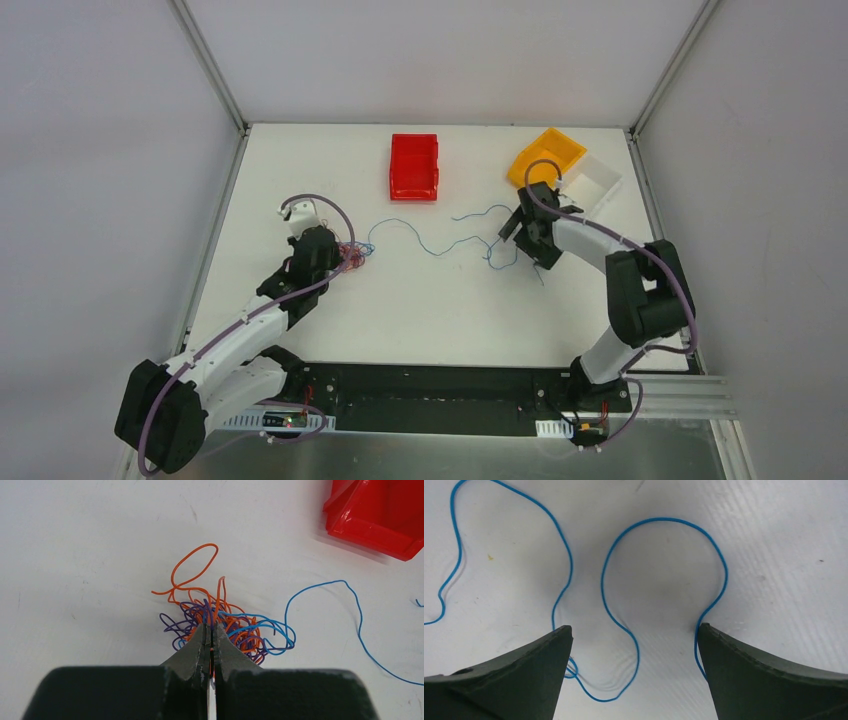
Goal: Untangle the cables
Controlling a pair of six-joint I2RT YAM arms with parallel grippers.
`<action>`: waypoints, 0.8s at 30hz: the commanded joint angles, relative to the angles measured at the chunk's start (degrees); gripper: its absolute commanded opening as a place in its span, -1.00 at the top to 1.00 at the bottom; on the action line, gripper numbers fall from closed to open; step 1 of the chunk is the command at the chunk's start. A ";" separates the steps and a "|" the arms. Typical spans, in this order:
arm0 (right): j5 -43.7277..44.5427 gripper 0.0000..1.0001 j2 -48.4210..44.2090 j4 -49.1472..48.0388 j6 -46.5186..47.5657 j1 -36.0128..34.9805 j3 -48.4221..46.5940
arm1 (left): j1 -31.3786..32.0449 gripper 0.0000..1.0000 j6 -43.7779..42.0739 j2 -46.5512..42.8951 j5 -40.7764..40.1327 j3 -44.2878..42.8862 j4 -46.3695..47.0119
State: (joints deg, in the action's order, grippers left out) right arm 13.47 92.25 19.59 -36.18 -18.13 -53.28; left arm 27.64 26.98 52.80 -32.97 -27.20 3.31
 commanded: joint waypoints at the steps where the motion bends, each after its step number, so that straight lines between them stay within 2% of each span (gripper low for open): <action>1: 4.13 -0.99 6.12 6.66 -3.76 -3.12 -7.35 | -0.35 1.00 -0.46 0.43 1.28 -1.20 0.38; 10: 11.46 -0.99 14.22 14.37 -6.14 -6.46 -17.46 | -0.38 1.00 -0.63 -0.10 1.33 -1.03 0.33; 15: 22.87 -0.96 21.89 25.93 -6.12 -10.03 -27.09 | -0.39 1.00 -0.62 0.19 1.33 -1.20 0.38; 16: 23.88 -0.86 22.55 26.95 -5.92 -10.51 -27.65 | -0.39 1.00 -0.64 0.24 1.26 -1.23 0.38; 17: 23.91 -0.63 22.62 26.87 -5.65 -10.71 -27.27 | -0.39 1.00 -0.66 0.27 1.25 -1.19 0.37; 19: 21.29 0.11 21.03 23.18 -3.69 -10.64 -24.24 | -0.39 1.00 -0.58 0.23 1.11 -1.19 0.38; 21: 18.30 0.97 19.06 20.05 -3.71 -9.85 -21.04 | -0.39 1.00 -0.54 0.32 0.99 -1.19 0.35; 24: 13.83 1.00 17.34 17.45 -3.10 -7.41 -18.29 | -0.39 1.00 -0.58 0.38 0.32 -1.23 0.18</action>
State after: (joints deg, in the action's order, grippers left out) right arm 32.18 111.74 36.07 -40.21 -28.75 -75.94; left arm 27.64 26.94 53.25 -31.77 -27.20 3.31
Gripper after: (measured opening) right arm 0.018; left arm 0.014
